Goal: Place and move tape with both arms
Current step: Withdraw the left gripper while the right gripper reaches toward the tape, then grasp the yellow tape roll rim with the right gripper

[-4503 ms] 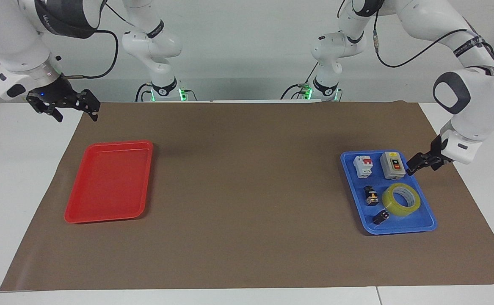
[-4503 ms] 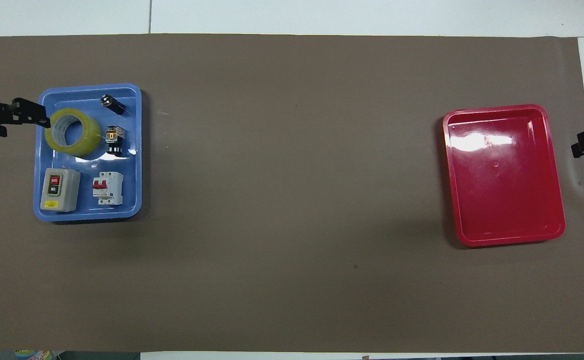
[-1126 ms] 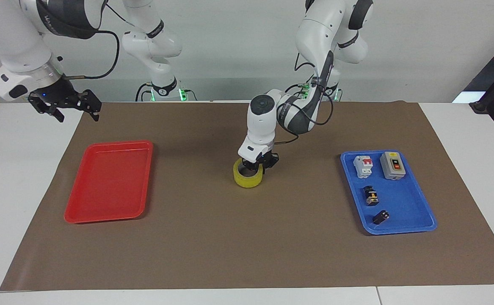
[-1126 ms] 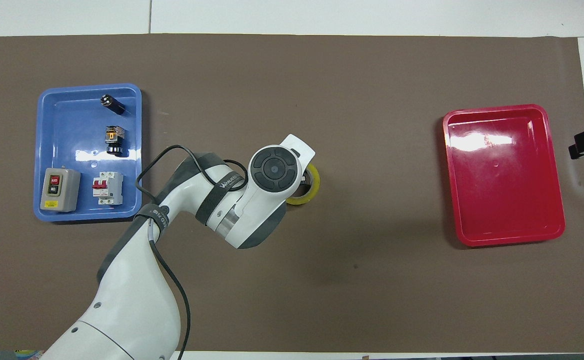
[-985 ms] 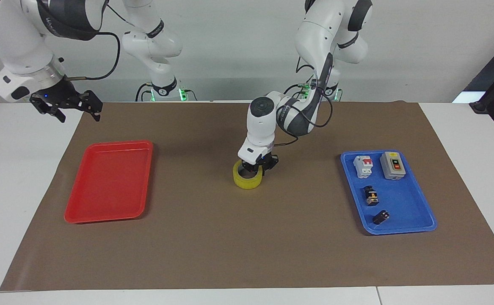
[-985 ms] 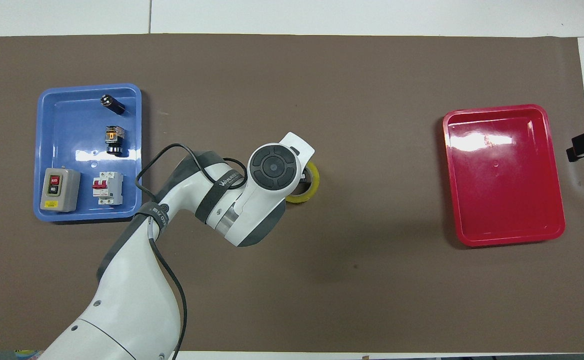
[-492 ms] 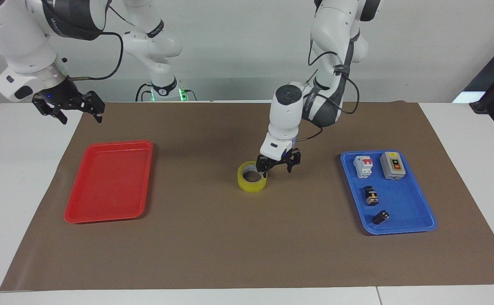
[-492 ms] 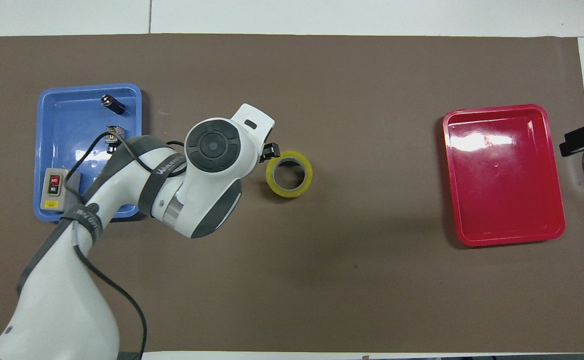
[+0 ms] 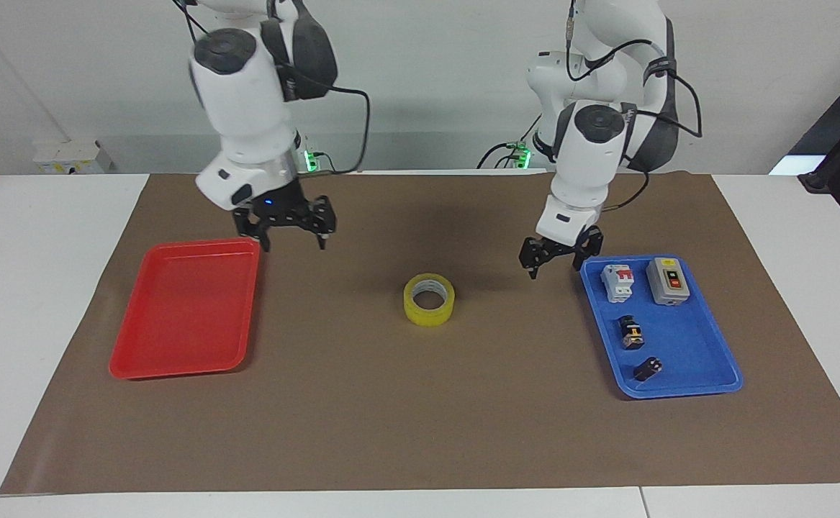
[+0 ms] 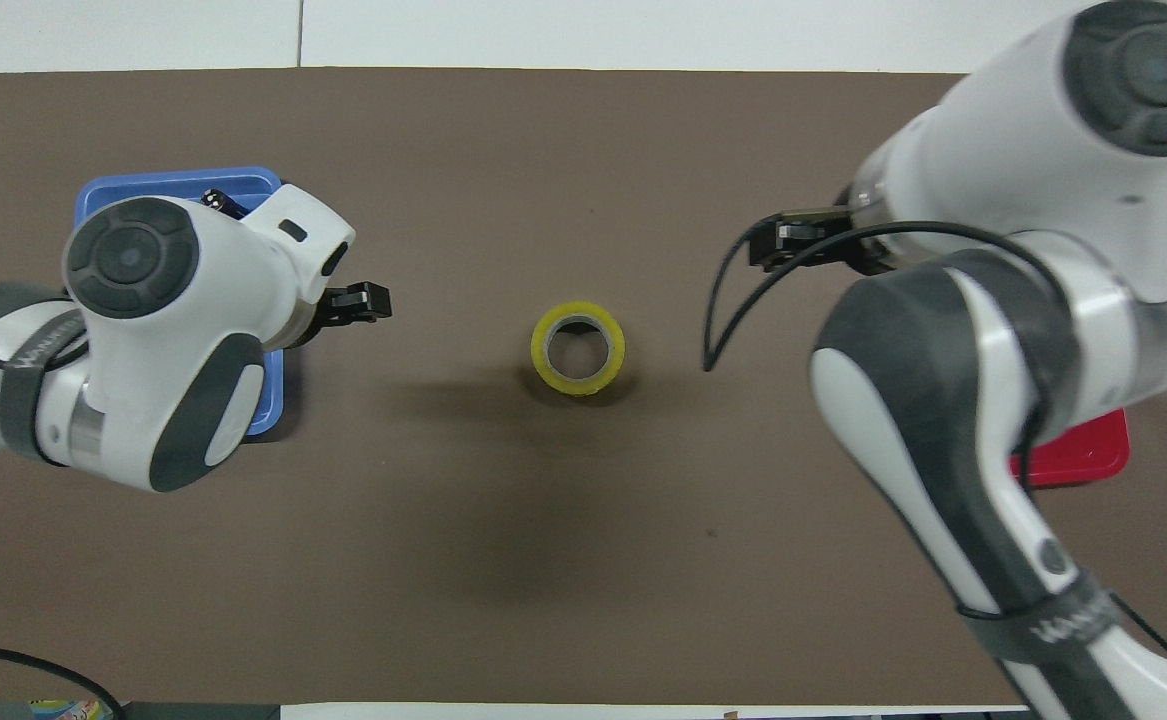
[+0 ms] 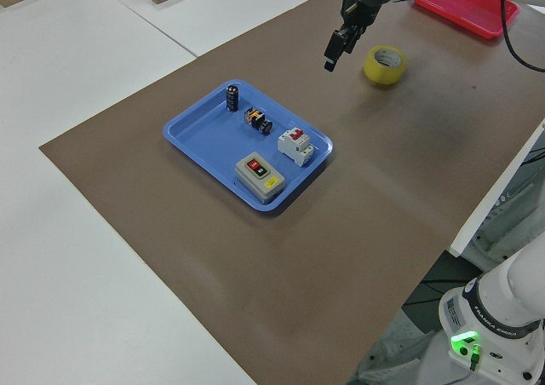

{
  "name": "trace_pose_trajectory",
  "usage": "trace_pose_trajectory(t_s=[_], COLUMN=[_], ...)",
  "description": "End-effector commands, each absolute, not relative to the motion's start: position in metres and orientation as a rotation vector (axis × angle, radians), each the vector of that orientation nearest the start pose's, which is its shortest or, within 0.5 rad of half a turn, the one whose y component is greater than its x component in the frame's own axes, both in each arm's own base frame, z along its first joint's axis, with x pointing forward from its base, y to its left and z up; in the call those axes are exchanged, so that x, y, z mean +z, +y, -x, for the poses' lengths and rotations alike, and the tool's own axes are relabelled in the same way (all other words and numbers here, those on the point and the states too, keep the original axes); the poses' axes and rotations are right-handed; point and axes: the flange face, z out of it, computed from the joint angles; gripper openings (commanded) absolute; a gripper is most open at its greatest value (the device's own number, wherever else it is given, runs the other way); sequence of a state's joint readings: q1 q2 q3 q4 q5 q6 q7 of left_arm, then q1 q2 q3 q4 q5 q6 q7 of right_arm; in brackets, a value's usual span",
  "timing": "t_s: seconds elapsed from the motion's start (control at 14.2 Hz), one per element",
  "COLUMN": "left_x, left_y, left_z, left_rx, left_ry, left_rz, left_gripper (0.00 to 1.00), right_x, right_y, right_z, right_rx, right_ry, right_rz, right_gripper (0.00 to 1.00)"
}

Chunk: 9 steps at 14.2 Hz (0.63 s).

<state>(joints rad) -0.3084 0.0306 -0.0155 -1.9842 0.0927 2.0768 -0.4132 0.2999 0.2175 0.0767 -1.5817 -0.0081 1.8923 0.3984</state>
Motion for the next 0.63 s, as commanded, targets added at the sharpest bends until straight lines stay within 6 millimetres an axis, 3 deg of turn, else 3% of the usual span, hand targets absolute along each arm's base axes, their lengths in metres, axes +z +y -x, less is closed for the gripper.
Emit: trace_pose_trajectory(t_s=[0.0,0.21,0.35,0.42,0.56], left_x=[0.485,0.535,0.566,0.578,0.597], left_y=[-0.117,-0.060,-0.027,-0.013,-0.010], left_z=[-0.535,-0.546,-0.551,-0.554,-0.565], left_rx=[-0.112,-0.024,-0.011,-0.014,0.013], left_ry=[-0.011,-0.015,-0.001,-0.026,-0.036], left_rz=[3.094,3.144,3.164,3.164,3.166], left_gripper=[1.00,1.00,1.00,1.00,1.00], right_x=[0.474,0.405,0.368,0.353,0.335], right_y=[0.272,0.317,0.336,0.337,0.336], right_z=[-0.606,-0.605,-0.590,-0.581,-0.569], right_rx=[-0.146,-0.099,-0.084,-0.081,-0.066], right_ry=[0.101,0.022,0.036,0.024,0.025], right_rz=[3.061,3.088,3.089,3.091,3.096], right_gripper=[1.00,1.00,1.00,1.00,1.00])
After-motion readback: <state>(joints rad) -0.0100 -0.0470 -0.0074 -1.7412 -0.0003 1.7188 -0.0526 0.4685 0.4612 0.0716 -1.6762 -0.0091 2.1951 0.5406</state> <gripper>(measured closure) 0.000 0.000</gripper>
